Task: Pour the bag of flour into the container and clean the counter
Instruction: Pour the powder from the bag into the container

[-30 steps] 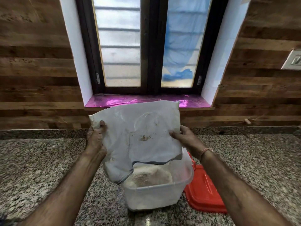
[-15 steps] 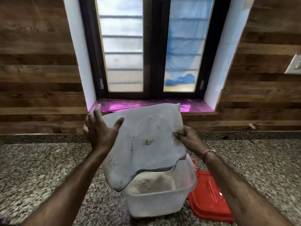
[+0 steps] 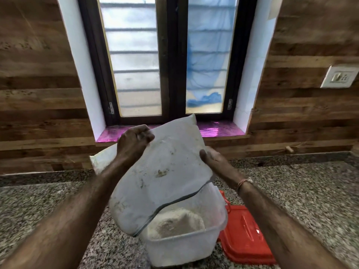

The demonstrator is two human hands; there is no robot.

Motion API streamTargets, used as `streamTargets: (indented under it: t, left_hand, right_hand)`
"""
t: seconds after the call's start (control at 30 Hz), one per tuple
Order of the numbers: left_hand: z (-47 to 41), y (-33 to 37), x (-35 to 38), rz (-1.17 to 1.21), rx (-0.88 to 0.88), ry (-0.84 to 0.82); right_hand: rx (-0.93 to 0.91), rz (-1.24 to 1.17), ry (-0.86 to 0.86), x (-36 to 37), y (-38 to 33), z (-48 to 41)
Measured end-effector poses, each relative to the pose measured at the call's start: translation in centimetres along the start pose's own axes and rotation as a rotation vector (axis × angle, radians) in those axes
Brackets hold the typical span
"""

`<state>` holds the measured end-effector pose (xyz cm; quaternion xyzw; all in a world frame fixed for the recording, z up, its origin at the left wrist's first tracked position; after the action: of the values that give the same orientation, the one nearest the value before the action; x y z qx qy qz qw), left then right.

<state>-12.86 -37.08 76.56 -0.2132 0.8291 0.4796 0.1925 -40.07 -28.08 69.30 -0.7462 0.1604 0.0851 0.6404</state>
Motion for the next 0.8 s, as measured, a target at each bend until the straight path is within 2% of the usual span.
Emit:
streamTargets:
  t: [0.03, 0.13, 0.23, 0.33, 0.43, 0.53, 0.63, 0.7, 0.8]
  left_hand:
    - [0.2, -0.3, -0.1, 0.031, -0.018, 0.026]
    - [0.8, -1.1, -0.2, 0.048, -0.034, 0.073]
    - [1.4, -1.6, -0.1, 0.047, -0.045, 0.122]
    - [2.1, -1.9, -0.2, 0.010, -0.063, 0.154]
    - [2.4, -2.2, -0.5, 0.011, -0.056, 0.180]
    - [2.5, -2.0, -0.6, 0.019, -0.033, 0.173]
    - [2.7, -2.1, -0.8, 0.052, -0.043, 0.186]
    - [2.5, -2.2, -1.1, 0.086, -0.055, 0.185]
    - [1.9, -2.4, -1.4, 0.223, -0.084, 0.160]
  right_hand:
    - [0.017, 0.004, 0.043, -0.2, 0.5, 0.0]
    - [0.109, -0.064, -0.047, 0.9, 1.4, 0.5]
    - [0.059, 0.090, 0.122, 0.5, 2.5, 0.2]
    - [0.136, 0.107, 0.062, 1.3, 4.1, 0.5]
    - [0.067, 0.099, 0.160, 1.0, 4.2, 1.3]
    - [0.094, 0.069, 0.052, 1.5, 4.6, 1.7]
    - [0.079, -0.067, 0.118, 0.8, 5.6, 1.6]
    - [0.124, -0.142, 0.056, 1.3, 6.2, 1.7]
    - [0.321, -0.545, 0.056, 2.3, 7.8, 1.6]
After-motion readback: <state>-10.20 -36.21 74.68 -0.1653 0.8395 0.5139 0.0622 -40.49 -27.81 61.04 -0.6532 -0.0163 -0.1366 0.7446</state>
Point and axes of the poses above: each hand's wrist, its own z-axis away from the middle knuckle, its own x-axis out of the palm, y = z × x, the point moved 5 cm from there along -z, towards the middle knuckle, and after that the axes turned 1 degree about -z, right-handed, at the moved point
